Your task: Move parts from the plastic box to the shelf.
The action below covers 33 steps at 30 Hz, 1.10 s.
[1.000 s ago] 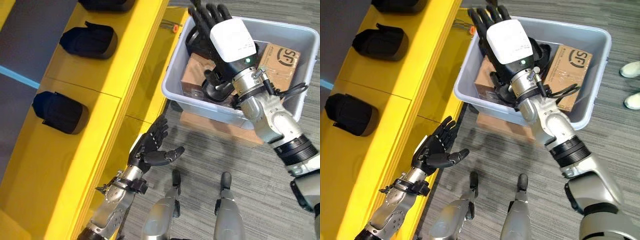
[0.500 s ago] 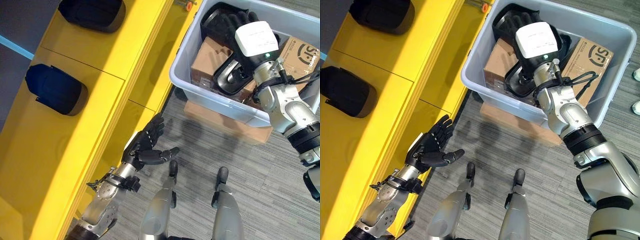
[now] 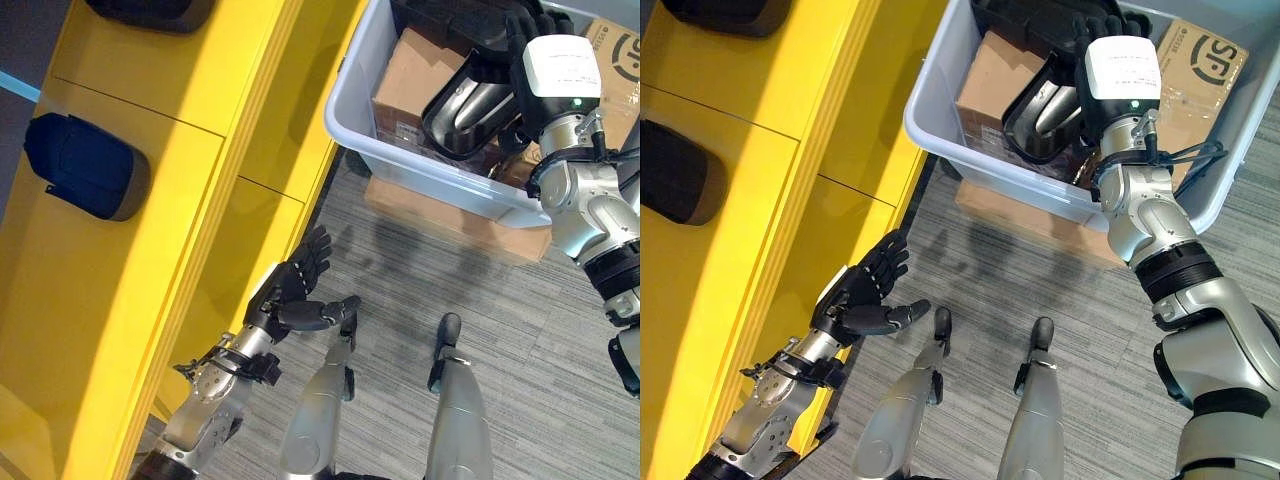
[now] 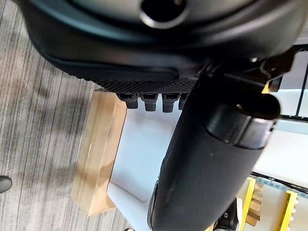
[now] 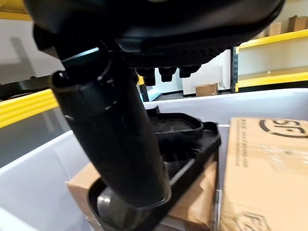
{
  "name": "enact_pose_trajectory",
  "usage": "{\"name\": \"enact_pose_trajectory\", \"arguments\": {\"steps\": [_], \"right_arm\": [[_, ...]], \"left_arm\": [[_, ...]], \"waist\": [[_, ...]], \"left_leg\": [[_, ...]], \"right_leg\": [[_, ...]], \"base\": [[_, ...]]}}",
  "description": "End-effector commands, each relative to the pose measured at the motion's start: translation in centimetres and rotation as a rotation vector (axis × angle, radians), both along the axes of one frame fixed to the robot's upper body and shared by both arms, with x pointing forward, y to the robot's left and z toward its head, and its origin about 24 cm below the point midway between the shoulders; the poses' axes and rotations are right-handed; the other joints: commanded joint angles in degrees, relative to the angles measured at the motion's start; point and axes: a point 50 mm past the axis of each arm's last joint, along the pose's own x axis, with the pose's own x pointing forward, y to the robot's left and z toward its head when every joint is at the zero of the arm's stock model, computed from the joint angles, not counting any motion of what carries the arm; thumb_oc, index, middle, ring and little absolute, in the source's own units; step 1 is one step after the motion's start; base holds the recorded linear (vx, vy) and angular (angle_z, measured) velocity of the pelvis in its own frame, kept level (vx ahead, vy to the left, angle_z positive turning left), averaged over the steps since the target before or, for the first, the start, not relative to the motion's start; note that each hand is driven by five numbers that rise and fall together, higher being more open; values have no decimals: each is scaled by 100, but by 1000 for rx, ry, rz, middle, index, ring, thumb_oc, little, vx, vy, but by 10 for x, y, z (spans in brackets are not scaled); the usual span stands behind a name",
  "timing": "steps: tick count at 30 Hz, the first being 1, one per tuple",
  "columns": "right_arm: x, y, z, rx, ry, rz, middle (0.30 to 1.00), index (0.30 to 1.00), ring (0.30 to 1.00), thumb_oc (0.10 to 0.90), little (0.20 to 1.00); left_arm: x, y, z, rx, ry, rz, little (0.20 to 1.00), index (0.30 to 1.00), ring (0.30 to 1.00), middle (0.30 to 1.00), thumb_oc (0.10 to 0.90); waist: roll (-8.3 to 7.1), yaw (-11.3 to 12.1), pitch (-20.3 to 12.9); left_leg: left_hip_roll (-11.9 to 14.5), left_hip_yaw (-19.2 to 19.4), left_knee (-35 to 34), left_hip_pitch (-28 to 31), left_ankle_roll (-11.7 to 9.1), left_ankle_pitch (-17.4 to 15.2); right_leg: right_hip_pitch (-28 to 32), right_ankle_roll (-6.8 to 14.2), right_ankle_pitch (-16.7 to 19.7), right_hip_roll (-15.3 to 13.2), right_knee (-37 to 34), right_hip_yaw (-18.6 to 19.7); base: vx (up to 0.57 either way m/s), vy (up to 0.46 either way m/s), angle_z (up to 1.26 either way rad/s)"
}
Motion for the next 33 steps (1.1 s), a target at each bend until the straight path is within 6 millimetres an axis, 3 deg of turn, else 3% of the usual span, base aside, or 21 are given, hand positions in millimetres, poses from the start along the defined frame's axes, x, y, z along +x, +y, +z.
{"name": "enact_pose_trajectory", "arguments": {"steps": [1,7,13,22,26,30,33], "right_arm": [[-25,10,99,-77,-320,33,1000,1000,1000,900,1000],[-24,11,104,-130,-235,-10,1000,1000,1000,900,1000],[-30,8,120,-92,-329,-10,1000,1000,1000,900,1000],[-41,7,113,27,-533,143,1000,1000,1000,900,1000],[-45,17,99,82,-547,249,1000,1000,1000,900,1000],[-47,19,67,180,-529,317,1000,1000,1000,900,1000],[-48,14,45,243,-492,301,1000,1000,1000,900,1000]], "left_arm": [[-12,-10,45,-108,-222,-85,1000,1000,1000,1000,900],[-11,-6,43,-109,-215,-69,1000,1000,1000,1000,900],[-13,-3,43,-103,-224,-82,1000,1000,1000,1000,900],[-19,-5,45,-107,-250,-112,1000,1000,1000,1000,900],[-19,-4,45,-97,-261,-125,1000,1000,1000,1000,900],[-20,-2,42,-102,-245,-124,1000,1000,1000,1000,900],[-20,-2,40,-97,-243,-140,1000,1000,1000,1000,900]], "waist": [[206,-90,6],[212,-145,6],[217,-132,6],[254,-193,6],[256,-255,-3],[191,-360,-266],[135,-497,-413]], "left_leg": [[309,-171,889,-37,-62,-1131],[381,-140,856,-109,-118,-1098],[463,-180,791,-143,-180,-1029],[514,-210,723,458,-192,-1068],[613,-194,679,841,-228,-956],[749,-150,740,1117,-259,-857],[873,127,777,1286,-285,-749]], "right_leg": [[375,-306,-649,97,-271,-143],[50,-351,-716,84,-39,-47],[-159,-429,-827,140,217,-23],[270,-458,-1017,99,407,-32],[662,-484,-1071,152,370,-52],[1007,-549,-1187,240,338,-94],[1235,-606,-1197,286,192,-224]], "base": [[0,0,0],[-26,-35,-4],[-16,-58,2],[5,-62,0],[20,-117,4],[63,-162,2],[15,-208,16]]}}
